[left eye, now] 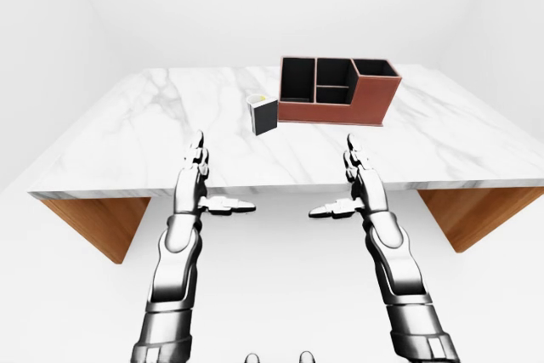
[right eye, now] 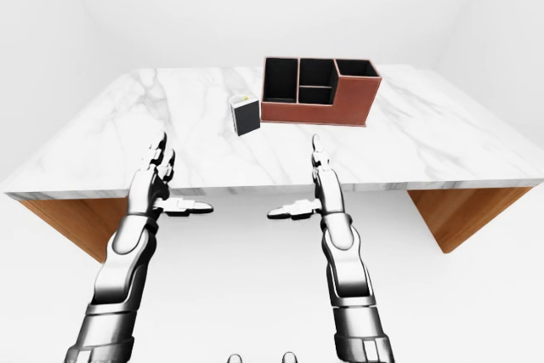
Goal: Pick up the book and place it in the caddy.
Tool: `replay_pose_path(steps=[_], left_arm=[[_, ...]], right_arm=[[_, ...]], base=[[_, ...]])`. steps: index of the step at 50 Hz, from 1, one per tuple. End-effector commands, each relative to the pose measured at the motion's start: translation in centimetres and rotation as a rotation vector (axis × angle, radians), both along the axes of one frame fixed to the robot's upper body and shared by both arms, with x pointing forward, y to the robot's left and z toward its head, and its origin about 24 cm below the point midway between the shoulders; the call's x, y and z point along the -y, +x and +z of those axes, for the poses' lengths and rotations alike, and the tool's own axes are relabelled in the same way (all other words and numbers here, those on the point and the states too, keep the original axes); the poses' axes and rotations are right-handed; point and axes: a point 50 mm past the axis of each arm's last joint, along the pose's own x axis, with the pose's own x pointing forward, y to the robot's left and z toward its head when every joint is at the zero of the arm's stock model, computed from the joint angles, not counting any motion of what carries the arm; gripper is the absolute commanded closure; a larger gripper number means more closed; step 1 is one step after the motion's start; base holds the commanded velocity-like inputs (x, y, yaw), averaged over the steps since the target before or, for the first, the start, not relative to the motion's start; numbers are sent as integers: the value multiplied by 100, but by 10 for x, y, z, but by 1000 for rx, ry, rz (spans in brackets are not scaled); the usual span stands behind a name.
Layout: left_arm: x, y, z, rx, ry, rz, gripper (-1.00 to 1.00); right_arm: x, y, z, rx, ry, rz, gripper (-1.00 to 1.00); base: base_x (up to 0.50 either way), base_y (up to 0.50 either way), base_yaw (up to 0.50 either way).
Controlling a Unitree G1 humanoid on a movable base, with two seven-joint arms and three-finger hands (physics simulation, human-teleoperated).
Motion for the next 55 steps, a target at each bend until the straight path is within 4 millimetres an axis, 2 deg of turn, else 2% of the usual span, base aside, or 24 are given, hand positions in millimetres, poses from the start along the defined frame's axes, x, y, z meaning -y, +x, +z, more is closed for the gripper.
replay_pose_path(steps=[1,5,6,11,16,20,22,24,33,39,55], left_arm=[[-2,19,32,97,44,-33,-100],[-1,23,48,150,69,-50,-100],[-2,25,59,188,79,-53,-100],[-7,29,87,282,56,-63,-100],[-7,24,117,398,86,-82,-100],[-5,23,135,458,122,-94,-100],[-5,23,135,458,124,-94,-100],[-5,30,143,463,153,-101,-100],[-18,60,156,400,133,-86,-100],[-19,72,150,342,130,-81,-100],[-17,68,154,369,138,-83,-100]], right_arm=[[-3,19,37,123,-56,29,-100],[-6,23,58,196,-86,52,-100],[-9,24,68,232,-99,65,-100],[-14,22,97,344,-120,101,-100],[-16,21,124,442,-137,122,-100],[-17,23,138,485,-148,135,-100],[-17,23,138,486,-149,135,-100],[-18,27,148,507,-175,145,-100],[-18,46,159,487,-231,138,-100],[-14,59,155,433,-240,121,-100],[-4,72,150,372,-207,93,-100]], base=[[0,0,0],[0,0,0],[0,0,0],[0,0,0],[0,0,0],[0,0,0],[0,0,0],[0,0,0],[0,0,0],[0,0,0],[0,0,0]])
